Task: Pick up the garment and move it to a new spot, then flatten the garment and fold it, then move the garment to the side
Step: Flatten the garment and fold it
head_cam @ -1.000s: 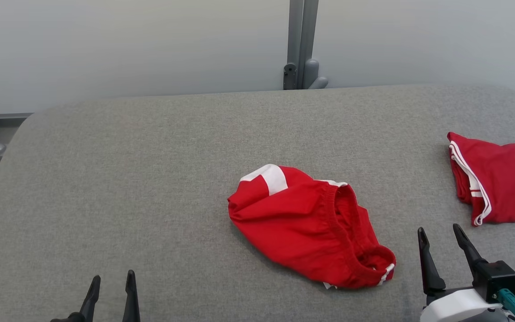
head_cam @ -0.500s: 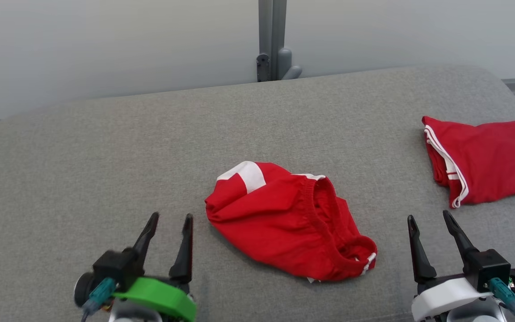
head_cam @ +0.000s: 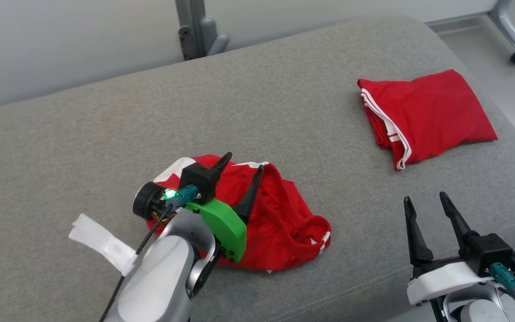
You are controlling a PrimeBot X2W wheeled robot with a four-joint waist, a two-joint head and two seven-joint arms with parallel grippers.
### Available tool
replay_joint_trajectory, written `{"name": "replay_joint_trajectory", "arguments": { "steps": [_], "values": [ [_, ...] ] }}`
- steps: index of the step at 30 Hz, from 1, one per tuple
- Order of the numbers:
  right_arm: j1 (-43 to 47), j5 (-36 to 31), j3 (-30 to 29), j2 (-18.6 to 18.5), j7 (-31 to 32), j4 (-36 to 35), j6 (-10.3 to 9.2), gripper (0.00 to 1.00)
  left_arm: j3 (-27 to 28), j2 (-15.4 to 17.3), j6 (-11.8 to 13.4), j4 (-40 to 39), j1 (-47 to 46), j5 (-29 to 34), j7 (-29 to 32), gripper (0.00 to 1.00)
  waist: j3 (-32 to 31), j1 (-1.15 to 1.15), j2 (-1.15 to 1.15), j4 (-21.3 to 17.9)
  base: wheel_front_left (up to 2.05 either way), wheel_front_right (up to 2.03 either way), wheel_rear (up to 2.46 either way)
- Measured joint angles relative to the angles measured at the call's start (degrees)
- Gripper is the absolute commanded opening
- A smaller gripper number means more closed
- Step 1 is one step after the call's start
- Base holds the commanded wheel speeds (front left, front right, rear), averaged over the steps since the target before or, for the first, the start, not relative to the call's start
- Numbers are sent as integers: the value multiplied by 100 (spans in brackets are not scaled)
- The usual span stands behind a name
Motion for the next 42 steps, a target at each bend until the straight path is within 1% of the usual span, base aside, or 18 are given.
{"name": "replay_joint_trajectory", "arguments": {
  "steps": [4,9,10,11,12,13,14,15,18,22,28,32,36,38,42],
  "values": [
    [-53,55,46,-1,0,5,0,100,-202,-1,-5,506,-283,73,103,100,141,0,0,-279,0,0,0],
    [-135,90,89,-1,0,25,0,100,-300,45,22,1135,-570,218,198,100,267,0,0,-547,0,0,0],
    [-142,99,86,-1,0,24,0,100,-303,67,62,1239,-620,257,198,99,287,0,0,-589,0,0,0],
    [-143,104,86,-1,0,24,0,100,-302,91,102,1325,-660,286,196,94,304,0,0,-623,0,0,0],
    [-143,105,81,-1,0,24,0,100,-305,104,120,1416,-699,299,196,80,321,0,0,-652,0,0,0],
    [-143,108,69,0,0,24,0,100,-307,113,131,1506,-723,304,200,48,334,0,0,-673,0,0,0],
    [-143,114,60,-1,0,24,0,100,-323,123,147,1595,-732,307,230,21,344,0,0,-689,0,0,0],
    [-142,114,60,-1,0,27,0,100,-352,132,147,1685,-732,318,261,0,345,0,0,-701,0,0,0],
    [-141,124,49,-1,0,42,0,100,-403,170,125,1777,-743,330,223,0,325,0,0,-704,0,0,0],
    [-142,163,44,-1,0,65,0,100,-334,264,149,1589,-1016,367,-255,0,290,0,0,-695,0,0,0],
    [-168,220,136,3,0,105,0,100,58,467,151,1311,-1572,205,-1004,0,211,0,0,-793,0,0,0],
    [-172,231,135,1,0,131,0,100,313,626,80,1136,-2068,-3,-1351,0,157,0,0,-931,0,0,0],
    [-168,233,120,1,0,159,0,100,577,732,5,998,-2480,-390,-1494,0,91,0,0,-1098,0,0,0],
    [-164,235,113,-1,0,159,0,100,654,855,-1,961,-2689,-489,-1526,0,60,0,0,-1184,0,0,0],
    [-159,242,64,0,0,157,0,100,757,983,-26,824,-3048,-886,-1549,0,4,0,0,-1349,0,0,0]
  ]
}}
